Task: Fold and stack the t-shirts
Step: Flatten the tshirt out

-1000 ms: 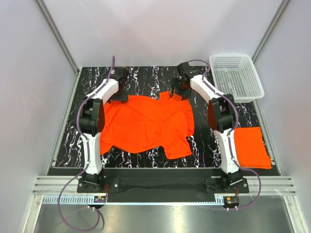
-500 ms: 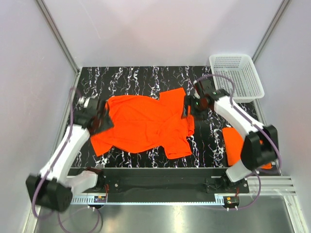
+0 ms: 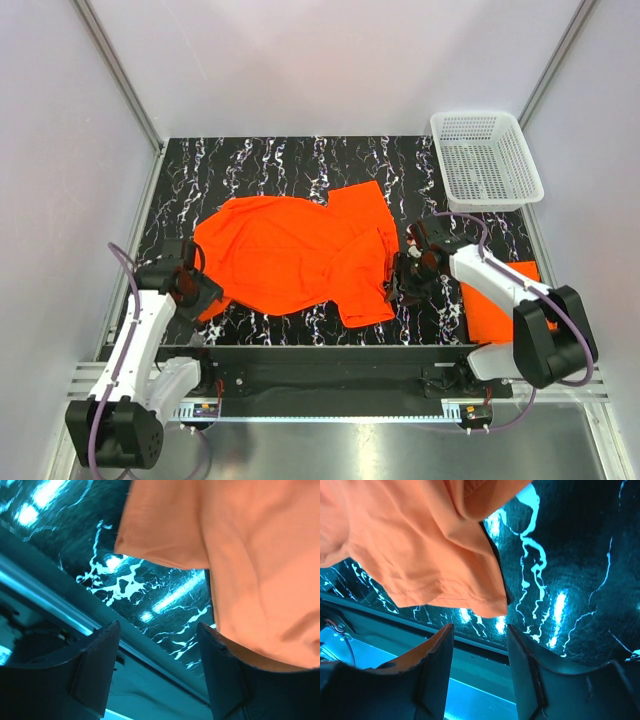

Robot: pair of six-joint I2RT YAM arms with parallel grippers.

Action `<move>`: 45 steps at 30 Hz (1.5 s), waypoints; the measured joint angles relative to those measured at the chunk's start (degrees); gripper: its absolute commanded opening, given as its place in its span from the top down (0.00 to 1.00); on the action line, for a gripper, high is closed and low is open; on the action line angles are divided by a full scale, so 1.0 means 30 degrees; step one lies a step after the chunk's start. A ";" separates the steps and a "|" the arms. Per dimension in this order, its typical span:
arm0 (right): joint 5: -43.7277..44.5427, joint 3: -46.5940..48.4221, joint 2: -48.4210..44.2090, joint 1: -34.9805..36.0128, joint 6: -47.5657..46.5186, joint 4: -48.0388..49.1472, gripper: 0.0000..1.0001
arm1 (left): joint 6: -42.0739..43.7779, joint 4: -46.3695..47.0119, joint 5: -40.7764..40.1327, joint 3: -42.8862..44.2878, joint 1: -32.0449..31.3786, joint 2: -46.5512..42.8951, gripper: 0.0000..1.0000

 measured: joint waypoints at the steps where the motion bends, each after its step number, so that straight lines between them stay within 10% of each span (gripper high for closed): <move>1: -0.0015 -0.0182 -0.0277 0.0000 0.0087 0.0029 0.47 | -0.0444 -0.0058 0.0058 -0.0015 0.0415 0.0124 0.32; 11: -0.0525 -0.0554 -0.0925 0.0000 0.0670 0.0845 0.46 | -0.2390 -0.0350 0.0255 -0.1348 0.5850 0.2186 0.40; 45: -0.1100 -0.1056 -0.1129 0.0000 0.0699 0.1639 0.46 | -0.3577 0.3614 0.2047 -0.2608 0.7497 0.6958 0.56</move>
